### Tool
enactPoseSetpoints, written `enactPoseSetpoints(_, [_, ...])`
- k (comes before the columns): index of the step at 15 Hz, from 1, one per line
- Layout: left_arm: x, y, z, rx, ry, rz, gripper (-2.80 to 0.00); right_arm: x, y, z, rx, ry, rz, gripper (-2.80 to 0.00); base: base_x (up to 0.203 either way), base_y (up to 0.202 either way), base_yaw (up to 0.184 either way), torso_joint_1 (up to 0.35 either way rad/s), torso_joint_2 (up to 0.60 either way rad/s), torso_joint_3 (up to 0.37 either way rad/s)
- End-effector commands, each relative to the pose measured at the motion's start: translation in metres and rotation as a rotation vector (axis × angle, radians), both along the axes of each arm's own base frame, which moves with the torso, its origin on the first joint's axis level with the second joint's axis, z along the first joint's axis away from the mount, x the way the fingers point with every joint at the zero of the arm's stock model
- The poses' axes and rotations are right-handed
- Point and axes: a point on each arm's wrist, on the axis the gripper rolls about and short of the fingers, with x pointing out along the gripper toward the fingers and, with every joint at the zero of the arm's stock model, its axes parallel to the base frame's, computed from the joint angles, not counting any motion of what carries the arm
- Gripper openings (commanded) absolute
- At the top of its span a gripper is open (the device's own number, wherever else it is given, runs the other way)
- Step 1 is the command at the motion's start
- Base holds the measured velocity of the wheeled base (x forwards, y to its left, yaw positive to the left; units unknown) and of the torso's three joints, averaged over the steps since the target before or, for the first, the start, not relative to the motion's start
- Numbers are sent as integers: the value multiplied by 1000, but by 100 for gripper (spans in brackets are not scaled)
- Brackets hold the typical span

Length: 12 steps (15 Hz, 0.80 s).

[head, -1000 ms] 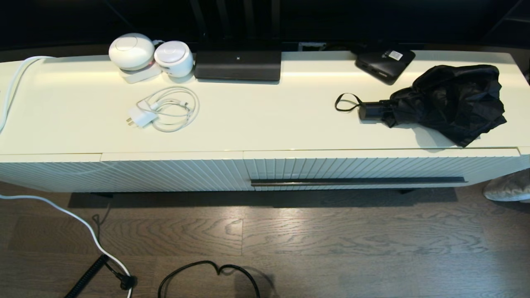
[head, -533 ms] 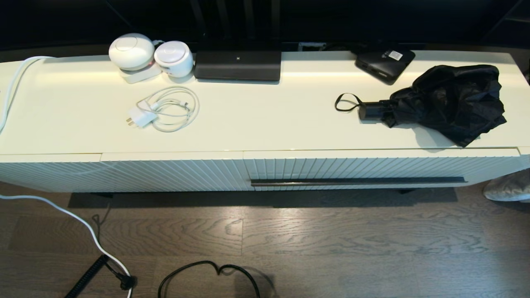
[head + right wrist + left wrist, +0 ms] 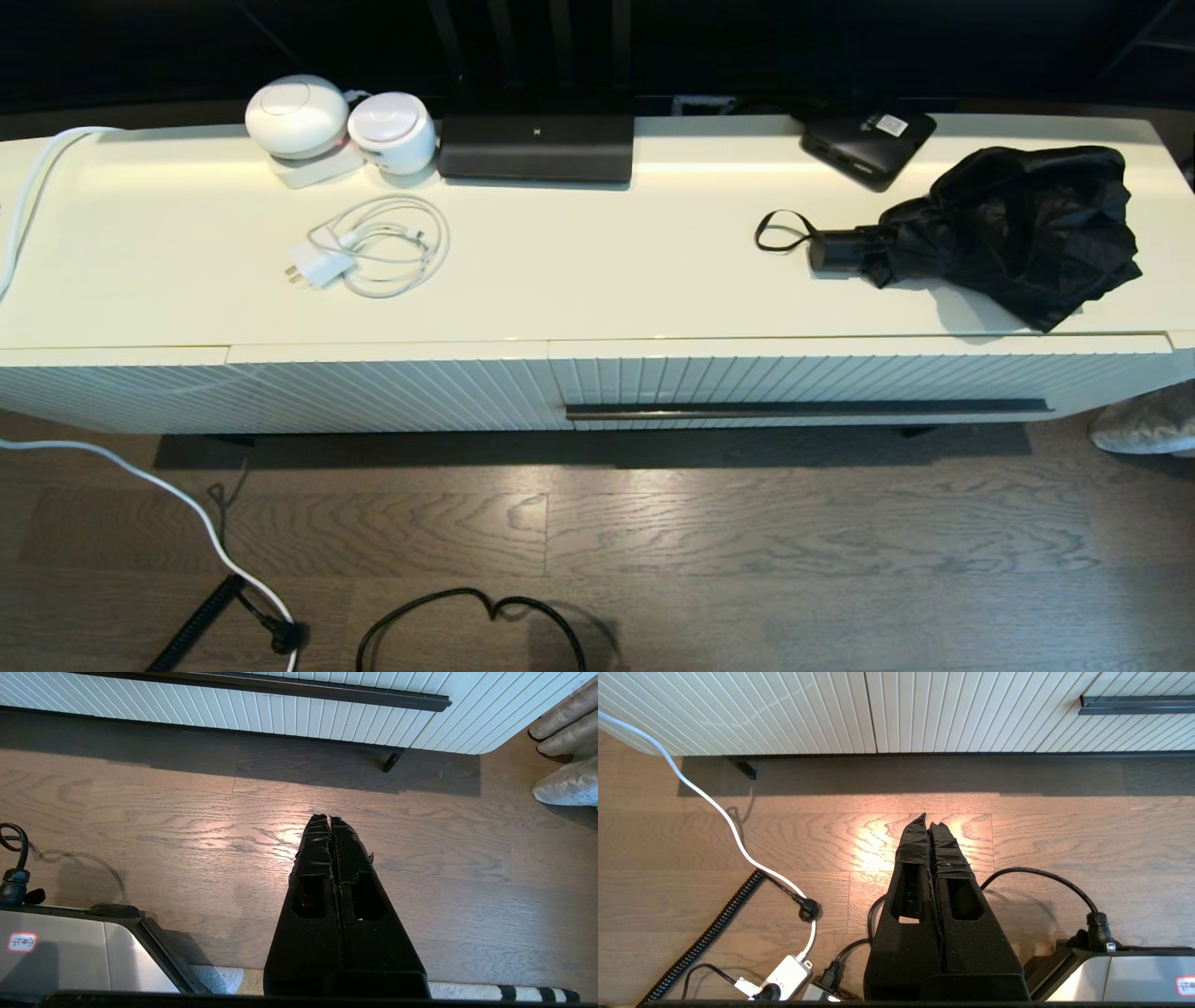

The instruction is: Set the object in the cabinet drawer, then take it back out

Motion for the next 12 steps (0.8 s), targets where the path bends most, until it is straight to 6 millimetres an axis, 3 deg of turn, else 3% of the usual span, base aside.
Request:
enactPoseSetpoints(1, [0,0,0,0,-1,1,-280,0,0,-1,3,0,1,-280,0,0,0,0,0,0])
enactPoseSetpoints(12, [0,0,0,0,0,0,-280,0,0,-1,31,3,-4,-280,0,0,0,0,0,0])
